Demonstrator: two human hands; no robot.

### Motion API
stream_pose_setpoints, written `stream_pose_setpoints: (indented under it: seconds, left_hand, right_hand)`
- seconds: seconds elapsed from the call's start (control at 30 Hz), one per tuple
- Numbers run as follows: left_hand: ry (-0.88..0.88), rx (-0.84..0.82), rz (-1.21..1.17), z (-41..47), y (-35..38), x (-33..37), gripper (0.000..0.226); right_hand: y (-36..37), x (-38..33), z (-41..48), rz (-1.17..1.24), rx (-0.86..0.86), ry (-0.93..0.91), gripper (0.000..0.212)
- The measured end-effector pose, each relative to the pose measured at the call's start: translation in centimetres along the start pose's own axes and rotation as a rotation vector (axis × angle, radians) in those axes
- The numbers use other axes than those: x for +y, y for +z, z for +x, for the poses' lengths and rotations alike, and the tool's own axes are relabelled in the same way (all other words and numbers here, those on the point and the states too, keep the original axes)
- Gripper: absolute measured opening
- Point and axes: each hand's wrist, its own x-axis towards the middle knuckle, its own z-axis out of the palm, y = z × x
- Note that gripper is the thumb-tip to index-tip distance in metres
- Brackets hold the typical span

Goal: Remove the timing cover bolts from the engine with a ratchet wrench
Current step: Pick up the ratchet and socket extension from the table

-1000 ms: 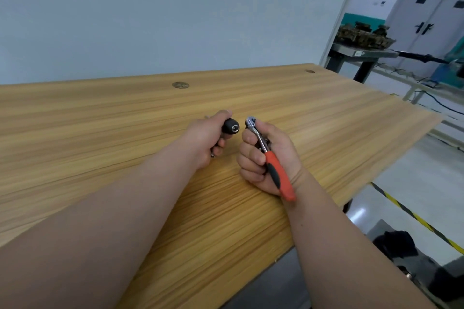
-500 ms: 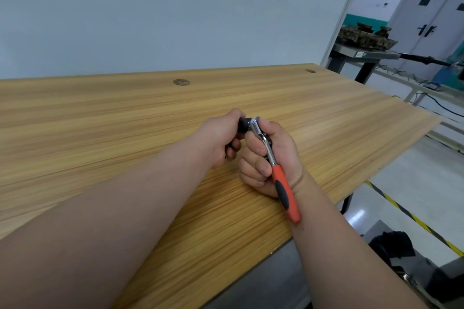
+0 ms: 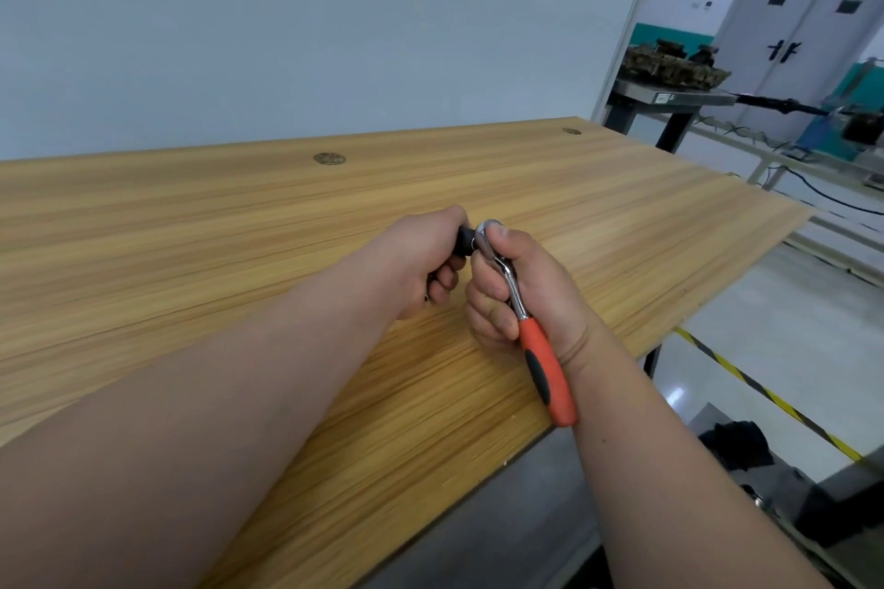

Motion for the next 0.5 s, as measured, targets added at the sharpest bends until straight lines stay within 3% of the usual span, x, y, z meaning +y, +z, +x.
stream_pose_setpoints:
  seconds: [0.17, 0.37, 0.5]
  left_hand:
    - [0.043, -0.195, 0.04, -4.0, 2.9, 0.5, 0.03]
    - [-0.019, -0.511, -0.011, -12.5, 9.2, -0.9, 0.032]
    - [-0.123, -0.693, -0.061, -18.1, 14.5, -3.1, 0.035]
  right_hand:
    - [-0.3, -2.9, -6.2, -0.422, 0.11, -0.051, 0.049]
    - [0.3, -4.9, -18.8, -0.491, 0.248, -0.073, 0.052]
    - [1.4, -4.5, -27.6, -0.551, 0.473, -0.092, 0.052]
